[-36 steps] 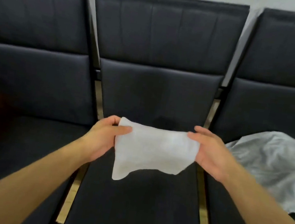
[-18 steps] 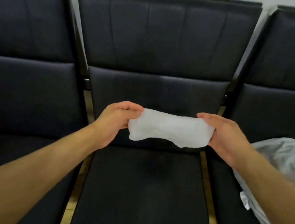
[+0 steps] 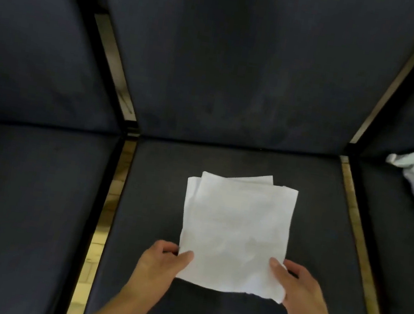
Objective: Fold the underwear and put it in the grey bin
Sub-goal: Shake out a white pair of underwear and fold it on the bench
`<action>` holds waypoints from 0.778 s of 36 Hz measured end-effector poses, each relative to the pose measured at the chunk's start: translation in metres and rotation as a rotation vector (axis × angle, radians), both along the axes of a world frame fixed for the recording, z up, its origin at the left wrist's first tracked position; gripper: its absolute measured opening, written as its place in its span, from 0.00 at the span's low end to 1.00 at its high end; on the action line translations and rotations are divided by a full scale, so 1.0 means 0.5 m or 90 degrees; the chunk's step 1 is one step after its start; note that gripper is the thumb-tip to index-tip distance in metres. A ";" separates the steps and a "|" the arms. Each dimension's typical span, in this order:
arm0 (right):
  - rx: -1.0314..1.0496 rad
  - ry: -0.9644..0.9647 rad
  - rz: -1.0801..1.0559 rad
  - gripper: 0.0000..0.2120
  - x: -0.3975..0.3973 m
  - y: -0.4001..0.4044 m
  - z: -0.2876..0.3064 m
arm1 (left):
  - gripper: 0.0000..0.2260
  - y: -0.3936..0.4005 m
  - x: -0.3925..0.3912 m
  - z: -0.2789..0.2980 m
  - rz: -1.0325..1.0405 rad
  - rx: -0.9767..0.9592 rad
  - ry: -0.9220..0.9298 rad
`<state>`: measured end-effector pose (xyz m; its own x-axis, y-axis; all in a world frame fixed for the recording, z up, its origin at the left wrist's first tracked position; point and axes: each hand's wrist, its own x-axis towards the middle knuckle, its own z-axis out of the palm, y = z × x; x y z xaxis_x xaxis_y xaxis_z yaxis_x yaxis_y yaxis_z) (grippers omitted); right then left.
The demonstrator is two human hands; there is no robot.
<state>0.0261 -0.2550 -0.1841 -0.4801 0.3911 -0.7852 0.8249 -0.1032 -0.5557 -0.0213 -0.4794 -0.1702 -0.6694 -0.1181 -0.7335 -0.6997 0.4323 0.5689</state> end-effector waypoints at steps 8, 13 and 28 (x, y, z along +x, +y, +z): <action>-0.013 -0.025 -0.025 0.28 -0.008 -0.008 -0.011 | 0.13 0.019 -0.016 0.005 0.018 0.008 -0.006; 0.014 0.004 0.000 0.12 -0.009 -0.008 0.006 | 0.16 -0.002 0.003 0.024 -0.019 0.050 -0.040; 0.010 0.027 -0.029 0.16 -0.007 -0.014 0.014 | 0.11 0.016 -0.006 0.024 0.029 0.059 -0.023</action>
